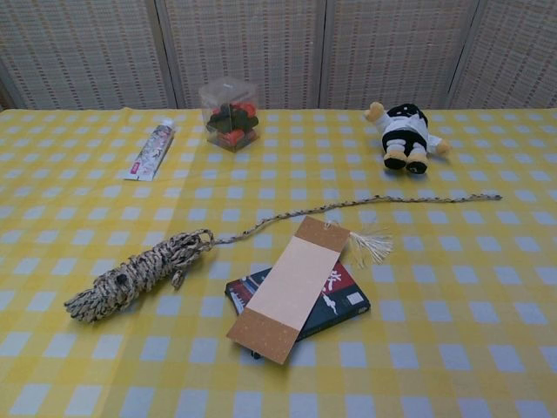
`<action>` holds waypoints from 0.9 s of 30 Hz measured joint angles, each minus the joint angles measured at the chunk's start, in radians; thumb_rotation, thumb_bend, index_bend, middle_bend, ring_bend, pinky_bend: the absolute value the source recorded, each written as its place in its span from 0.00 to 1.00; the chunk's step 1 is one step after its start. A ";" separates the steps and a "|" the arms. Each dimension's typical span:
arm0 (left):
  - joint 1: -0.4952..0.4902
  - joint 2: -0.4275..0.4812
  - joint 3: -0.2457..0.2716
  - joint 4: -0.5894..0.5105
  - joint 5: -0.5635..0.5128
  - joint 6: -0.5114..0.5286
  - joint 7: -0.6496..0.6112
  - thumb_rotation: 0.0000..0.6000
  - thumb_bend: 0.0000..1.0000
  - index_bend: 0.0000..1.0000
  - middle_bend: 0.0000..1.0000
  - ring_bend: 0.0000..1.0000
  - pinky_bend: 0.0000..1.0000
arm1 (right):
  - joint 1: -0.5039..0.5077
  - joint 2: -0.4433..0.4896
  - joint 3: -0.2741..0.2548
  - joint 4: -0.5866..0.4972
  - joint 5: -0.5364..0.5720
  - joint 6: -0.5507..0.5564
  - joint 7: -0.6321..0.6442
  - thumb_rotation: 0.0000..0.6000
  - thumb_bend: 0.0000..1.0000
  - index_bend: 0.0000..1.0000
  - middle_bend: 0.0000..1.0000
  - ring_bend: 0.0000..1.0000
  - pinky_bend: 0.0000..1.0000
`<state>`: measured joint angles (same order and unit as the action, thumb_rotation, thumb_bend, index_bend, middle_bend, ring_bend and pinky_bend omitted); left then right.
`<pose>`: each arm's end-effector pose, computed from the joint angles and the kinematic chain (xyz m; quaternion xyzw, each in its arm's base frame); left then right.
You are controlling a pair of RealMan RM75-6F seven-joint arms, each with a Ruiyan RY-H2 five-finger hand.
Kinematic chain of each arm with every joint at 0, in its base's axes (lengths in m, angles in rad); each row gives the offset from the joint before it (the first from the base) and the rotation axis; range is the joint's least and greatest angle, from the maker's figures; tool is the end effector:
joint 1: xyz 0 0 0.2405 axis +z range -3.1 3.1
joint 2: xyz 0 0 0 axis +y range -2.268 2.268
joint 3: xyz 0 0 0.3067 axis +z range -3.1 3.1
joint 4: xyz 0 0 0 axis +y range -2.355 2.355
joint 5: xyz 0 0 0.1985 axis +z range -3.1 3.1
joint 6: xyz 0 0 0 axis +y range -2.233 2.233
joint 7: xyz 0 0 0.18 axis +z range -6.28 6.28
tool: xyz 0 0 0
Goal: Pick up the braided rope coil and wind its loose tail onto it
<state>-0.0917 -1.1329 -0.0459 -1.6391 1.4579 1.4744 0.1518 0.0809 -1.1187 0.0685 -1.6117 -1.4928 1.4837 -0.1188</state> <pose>-0.3522 0.2210 0.1842 -0.6079 -0.3667 -0.3463 0.6132 -0.3519 -0.2222 0.1952 0.6093 -0.3499 0.3572 0.6154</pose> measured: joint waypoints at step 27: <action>-0.168 -0.048 -0.043 -0.043 0.097 -0.133 -0.057 1.00 0.23 0.22 0.24 0.23 0.16 | -0.005 0.041 0.048 -0.019 0.007 0.061 -0.014 1.00 0.24 0.16 0.16 0.08 0.20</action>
<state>-0.2596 -1.1812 -0.0888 -1.6825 1.5552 1.3417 0.0945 0.0759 -1.0773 0.1169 -1.6303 -1.4857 1.5451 -0.1324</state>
